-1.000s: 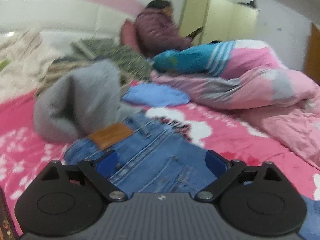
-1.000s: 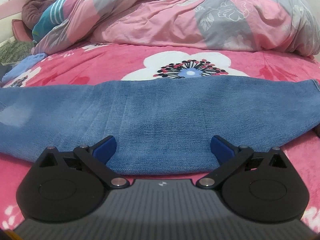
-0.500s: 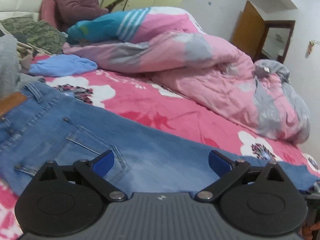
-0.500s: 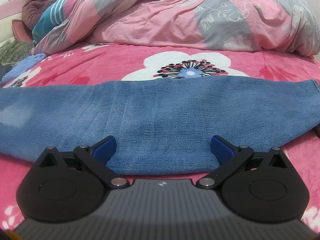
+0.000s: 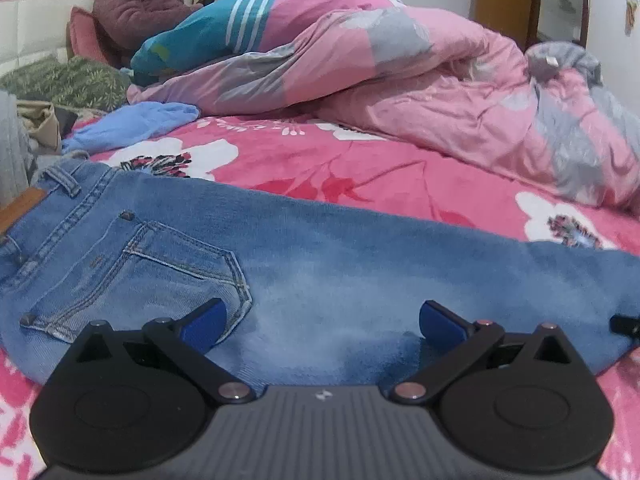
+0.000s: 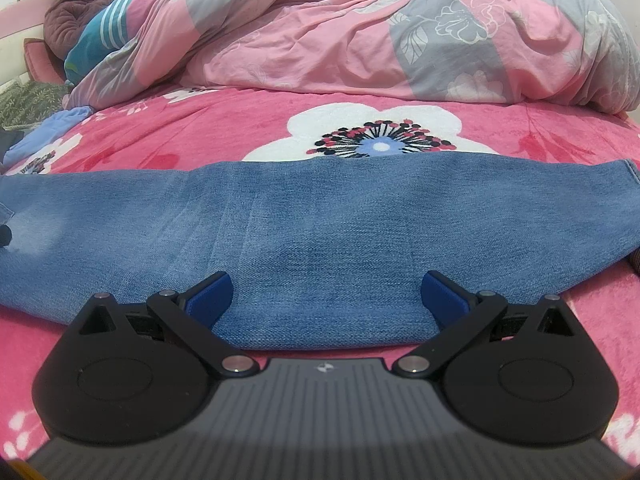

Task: Fold clothes

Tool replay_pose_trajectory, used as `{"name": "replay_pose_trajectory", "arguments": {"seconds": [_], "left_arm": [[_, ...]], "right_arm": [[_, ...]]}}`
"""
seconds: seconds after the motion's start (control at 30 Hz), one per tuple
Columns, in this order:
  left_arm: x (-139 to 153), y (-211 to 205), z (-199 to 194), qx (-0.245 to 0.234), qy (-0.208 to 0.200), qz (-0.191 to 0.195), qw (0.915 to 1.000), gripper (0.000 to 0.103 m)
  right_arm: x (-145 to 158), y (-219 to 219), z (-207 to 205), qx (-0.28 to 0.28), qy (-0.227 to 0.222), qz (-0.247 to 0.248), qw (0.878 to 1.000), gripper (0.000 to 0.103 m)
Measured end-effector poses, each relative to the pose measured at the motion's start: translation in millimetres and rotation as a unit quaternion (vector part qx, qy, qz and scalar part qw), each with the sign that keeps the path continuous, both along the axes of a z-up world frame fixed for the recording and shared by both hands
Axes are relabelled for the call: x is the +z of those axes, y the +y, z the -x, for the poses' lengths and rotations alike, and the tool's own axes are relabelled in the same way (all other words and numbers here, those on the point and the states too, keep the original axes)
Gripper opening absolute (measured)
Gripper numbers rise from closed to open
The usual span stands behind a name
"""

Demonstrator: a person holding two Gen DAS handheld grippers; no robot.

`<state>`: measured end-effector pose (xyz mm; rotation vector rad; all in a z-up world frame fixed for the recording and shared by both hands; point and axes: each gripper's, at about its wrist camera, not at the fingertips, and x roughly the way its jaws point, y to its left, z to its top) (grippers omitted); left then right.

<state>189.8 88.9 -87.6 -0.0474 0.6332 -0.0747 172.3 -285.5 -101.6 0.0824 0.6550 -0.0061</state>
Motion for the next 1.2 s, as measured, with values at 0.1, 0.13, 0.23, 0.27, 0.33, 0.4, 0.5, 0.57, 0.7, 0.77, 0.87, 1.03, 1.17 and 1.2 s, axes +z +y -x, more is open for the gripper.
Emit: {"name": "replay_pose_trajectory", "arguments": {"seconds": [0.1, 0.13, 0.23, 0.27, 0.33, 0.4, 0.5, 0.57, 0.7, 0.77, 0.87, 1.03, 1.17, 1.2], "left_arm": [[-2, -8, 0, 0.001, 0.003, -0.026, 0.9997, 0.103], [-3, -10, -1, 0.002, 0.004, -0.035, 0.9994, 0.103], [-4, -16, 0, 0.004, 0.006, -0.055, 0.9985, 0.103], [-4, -18, 0, 0.005, 0.005, -0.061, 0.9981, 0.103], [-5, -20, 0, 0.006, 0.005, -0.07, 0.9975, 0.103], [-6, -21, 0, 0.007, 0.005, -0.071, 0.9974, 0.103], [-7, -22, 0, 0.009, 0.004, -0.076, 0.9971, 0.103], [-7, -24, 0, 0.011, 0.003, -0.081, 0.9966, 0.103], [-9, -30, 1, 0.012, -0.003, -0.103, 0.9946, 0.103], [-9, -33, 3, 0.013, -0.007, -0.113, 0.9935, 0.103], [-6, -32, 3, 0.005, -0.013, -0.111, 0.9938, 0.103], [13, -16, 3, -0.043, -0.042, 0.056, 0.9966, 0.103], [-4, -41, -10, -0.067, 0.008, 0.048, 0.9966, 0.103], [-10, -50, -13, -0.063, 0.018, 0.021, 0.9976, 0.103]], "right_arm": [[0, 0, 0, 0.0, 0.0, 0.0, 1.0, 0.102], [0, 0, 0, 0.0, 0.0, 0.0, 1.0, 0.102], [0, 0, 0, 0.0, 0.0, 0.0, 1.0, 0.102], [0, 0, 0, 0.0, 0.0, 0.0, 1.0, 0.102], [0, 0, 0, 0.0, 0.0, 0.001, 1.0, 0.102], [0, 0, 0, 0.0, 0.0, 0.001, 1.0, 0.102], [1, 0, 0, 0.0, -0.001, 0.001, 1.0, 0.102], [1, 0, 0, 0.0, -0.001, 0.001, 1.0, 0.102], [0, -1, 1, -0.001, -0.003, 0.0, 1.0, 0.102], [0, -1, 1, -0.001, -0.003, 0.0, 1.0, 0.102], [0, 0, 1, -0.001, -0.004, 0.0, 1.0, 0.102], [-1, -1, 1, -0.001, -0.006, -0.001, 1.0, 0.102], [0, -1, 1, -0.002, -0.006, -0.001, 1.0, 0.102], [0, -1, 2, -0.002, -0.006, -0.001, 1.0, 0.102]]}}
